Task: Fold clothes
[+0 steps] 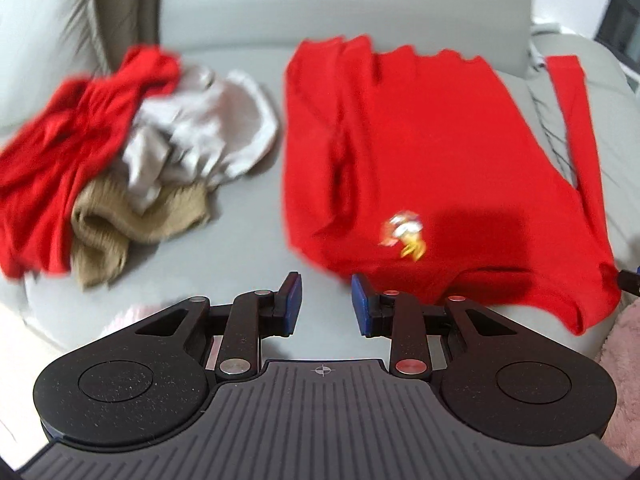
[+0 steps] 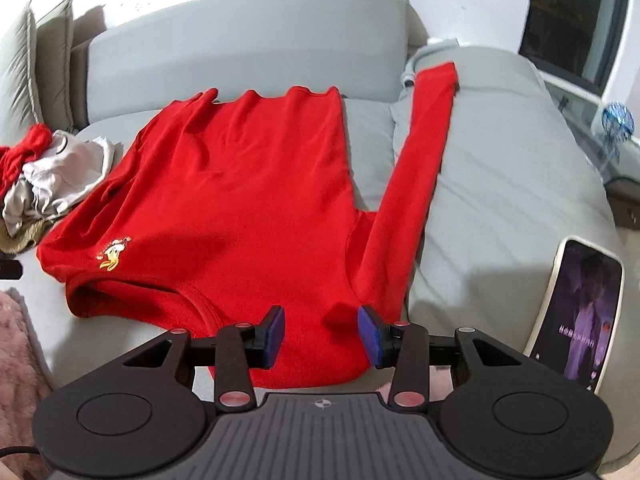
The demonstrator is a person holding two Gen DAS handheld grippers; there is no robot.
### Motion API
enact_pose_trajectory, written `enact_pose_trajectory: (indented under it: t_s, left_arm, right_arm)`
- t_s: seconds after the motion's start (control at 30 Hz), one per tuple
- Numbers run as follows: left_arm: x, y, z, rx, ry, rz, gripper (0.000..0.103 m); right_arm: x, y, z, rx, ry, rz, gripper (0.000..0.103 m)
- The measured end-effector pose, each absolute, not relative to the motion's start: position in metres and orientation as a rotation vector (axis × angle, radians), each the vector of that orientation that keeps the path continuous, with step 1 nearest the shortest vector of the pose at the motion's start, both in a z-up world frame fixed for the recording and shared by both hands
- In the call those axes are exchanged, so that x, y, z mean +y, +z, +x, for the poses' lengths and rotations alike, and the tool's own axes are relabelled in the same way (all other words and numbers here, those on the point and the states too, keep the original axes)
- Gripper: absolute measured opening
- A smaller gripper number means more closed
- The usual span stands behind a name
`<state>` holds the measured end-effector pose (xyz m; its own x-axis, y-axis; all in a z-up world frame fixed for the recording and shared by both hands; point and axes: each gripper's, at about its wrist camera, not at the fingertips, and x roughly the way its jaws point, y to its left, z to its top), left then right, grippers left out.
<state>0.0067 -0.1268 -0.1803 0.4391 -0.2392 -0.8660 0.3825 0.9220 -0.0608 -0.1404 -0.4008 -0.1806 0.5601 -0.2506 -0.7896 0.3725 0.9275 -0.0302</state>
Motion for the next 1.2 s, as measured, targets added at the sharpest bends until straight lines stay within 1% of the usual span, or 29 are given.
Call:
enact_pose_trajectory:
  t_s: [0.13, 0.4, 0.83, 1.2]
  left_arm:
    - [-0.119, -0.190, 0.002, 1.093, -0.422, 0.125, 0.033]
    - [-0.146, -0.196, -0.007, 1.099, -0.496, 0.161, 0.034]
    - [-0.152, -0.205, -0.011, 1.122, -0.481, 0.177, 0.035]
    - [-0.147, -0.205, -0.007, 1.121, -0.468, 0.152, 0.039]
  right_arm:
    - [-0.389, -0.179, -0.137, 0.924, -0.331, 0.089, 0.042]
    - [-0.369, -0.183, -0.135, 0.942, -0.268, -0.030, 0.042]
    - [-0.371, -0.185, -0.133, 0.948, -0.264, 0.011, 0.042]
    - [-0.372, -0.187, -0.134, 0.956, -0.264, 0.020, 0.042]
